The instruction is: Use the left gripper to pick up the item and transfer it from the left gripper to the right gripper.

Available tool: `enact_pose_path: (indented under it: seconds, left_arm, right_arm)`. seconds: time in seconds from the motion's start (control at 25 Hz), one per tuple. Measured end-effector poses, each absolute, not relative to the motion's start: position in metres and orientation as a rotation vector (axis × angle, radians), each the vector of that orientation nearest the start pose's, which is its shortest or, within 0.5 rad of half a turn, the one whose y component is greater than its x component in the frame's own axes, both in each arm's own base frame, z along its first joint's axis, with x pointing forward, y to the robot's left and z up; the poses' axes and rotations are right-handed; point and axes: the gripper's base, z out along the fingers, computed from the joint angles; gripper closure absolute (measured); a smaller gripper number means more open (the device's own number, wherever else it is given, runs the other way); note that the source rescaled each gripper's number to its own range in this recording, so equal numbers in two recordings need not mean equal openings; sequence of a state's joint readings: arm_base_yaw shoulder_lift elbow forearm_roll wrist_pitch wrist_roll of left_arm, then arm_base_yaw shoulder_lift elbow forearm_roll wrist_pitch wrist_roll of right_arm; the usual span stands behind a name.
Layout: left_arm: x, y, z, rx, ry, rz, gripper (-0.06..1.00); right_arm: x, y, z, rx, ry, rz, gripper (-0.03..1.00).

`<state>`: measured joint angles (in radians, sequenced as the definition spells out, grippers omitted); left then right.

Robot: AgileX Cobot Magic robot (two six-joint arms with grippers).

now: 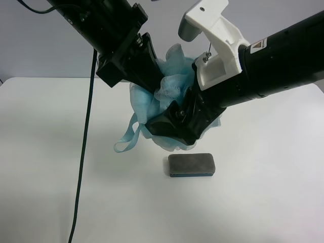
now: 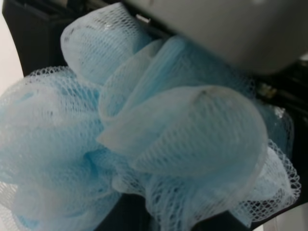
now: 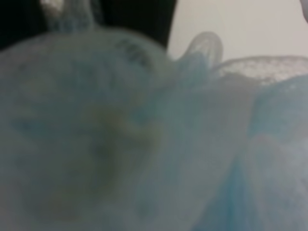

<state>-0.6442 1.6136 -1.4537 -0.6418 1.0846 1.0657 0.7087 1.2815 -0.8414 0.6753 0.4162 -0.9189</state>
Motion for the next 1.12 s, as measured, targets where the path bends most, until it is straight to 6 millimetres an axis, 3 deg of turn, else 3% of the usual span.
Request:
enact_pose_path:
  seconds: [0.04,0.16,0.2,0.52,0.6,0.68,0.84,0.88,0.96,1.12]
  left_arm:
    - [0.2428,-0.2428,0.3399,1.747,1.834,-0.698,0.94]
    - [0.2426,-0.2430,0.3400,1.749,1.833,-0.702,0.94]
    - [0.2425,-0.2429,0.3400,1.750,1.832,-0.702,0.94]
    - [0.2421,-0.2428,0.3399,1.754,1.833,-0.705,0.94]
    - [0.2422,-0.2427,0.3398,1.756,1.833,-0.703,0.91]
    - [0.2425,-0.2420,0.3392,1.763,1.836,-0.689,0.75]
    - [0.2458,-0.2380,0.3365,1.798,1.837,-0.594,0.13]
    - [0.2466,-0.2374,0.3360,1.802,1.837,-0.576,0.05]
    - [0.2475,-0.2369,0.3357,1.803,1.836,-0.559,-0.02]
    - [0.2485,-0.2370,0.3359,1.796,1.833,-0.548,-0.05]
  right_arm:
    - [0.1882,0.1917,0.2826,-1.212,1.933,0.510,0.16]
    - [0.1883,0.1918,0.2822,-1.221,1.929,0.505,0.79]
    - [0.1883,0.1918,0.2819,-1.224,1.928,0.504,0.91]
    - [0.1880,0.1918,0.2817,-1.229,1.929,0.505,0.91]
    - [0.1880,0.1918,0.2817,-1.230,1.928,0.504,0.91]
    - [0.1880,0.1918,0.2817,-1.230,1.928,0.504,0.91]
    - [0.1875,0.1923,0.2799,-1.242,1.939,0.511,0.91]
    - [0.1872,0.1924,0.2794,-1.247,1.942,0.513,0.91]
    - [0.1870,0.1924,0.2793,-1.249,1.943,0.515,0.91]
    - [0.1870,0.1924,0.2793,-1.249,1.943,0.515,0.92]
